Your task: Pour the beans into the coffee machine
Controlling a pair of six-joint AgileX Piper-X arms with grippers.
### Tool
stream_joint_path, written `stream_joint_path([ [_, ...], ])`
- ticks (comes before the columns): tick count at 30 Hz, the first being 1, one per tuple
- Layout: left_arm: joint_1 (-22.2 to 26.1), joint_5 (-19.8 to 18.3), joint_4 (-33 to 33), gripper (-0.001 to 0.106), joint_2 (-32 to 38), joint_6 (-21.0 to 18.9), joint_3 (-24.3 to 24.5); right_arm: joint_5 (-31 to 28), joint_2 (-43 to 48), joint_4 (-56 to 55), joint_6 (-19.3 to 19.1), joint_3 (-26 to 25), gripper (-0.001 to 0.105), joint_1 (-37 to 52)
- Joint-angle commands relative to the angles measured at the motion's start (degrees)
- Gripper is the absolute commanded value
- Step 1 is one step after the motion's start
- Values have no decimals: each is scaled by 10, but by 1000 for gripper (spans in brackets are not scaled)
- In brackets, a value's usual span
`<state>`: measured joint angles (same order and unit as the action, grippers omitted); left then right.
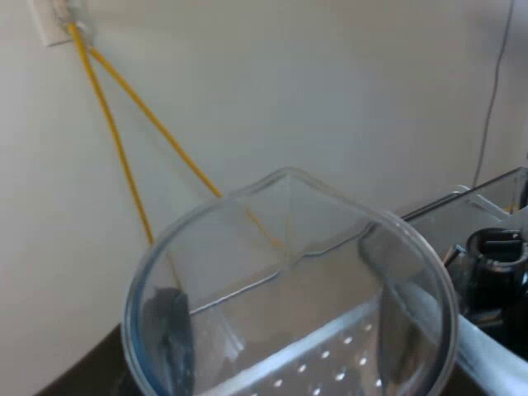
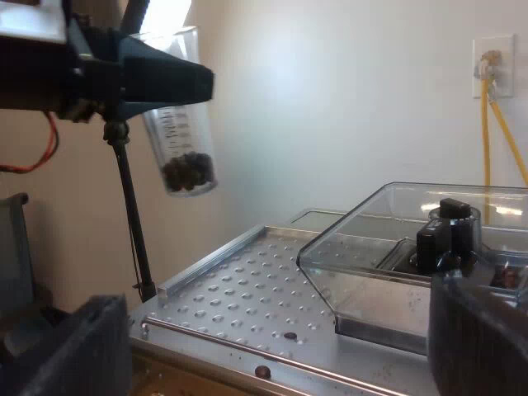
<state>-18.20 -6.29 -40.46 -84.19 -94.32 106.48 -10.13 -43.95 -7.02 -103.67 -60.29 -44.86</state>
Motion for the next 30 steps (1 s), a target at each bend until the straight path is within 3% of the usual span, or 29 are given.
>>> stream_joint_path([
  [1,-14,6,-4,37,-19,-2,28,-1,2,4,-6,-7,79,-2],
  [7,-34,14,-28,37,-75,0,84,-1,2,4,-6,-7,79,-2],
  [15,-56,43,-32,37,-134,39,147,-1,2,4,-6,-7,79,-2],
  [19,-72,49,-20,37,-155,135,166,-1,2,4,-6,-7,79,-2],
  [23,-87,81,4,37,-162,209,166,-1,2,4,-6,-7,79,-2],
  [30,-94,82,18,37,-170,337,166,-1,2,4,-6,-7,79,-2],
])
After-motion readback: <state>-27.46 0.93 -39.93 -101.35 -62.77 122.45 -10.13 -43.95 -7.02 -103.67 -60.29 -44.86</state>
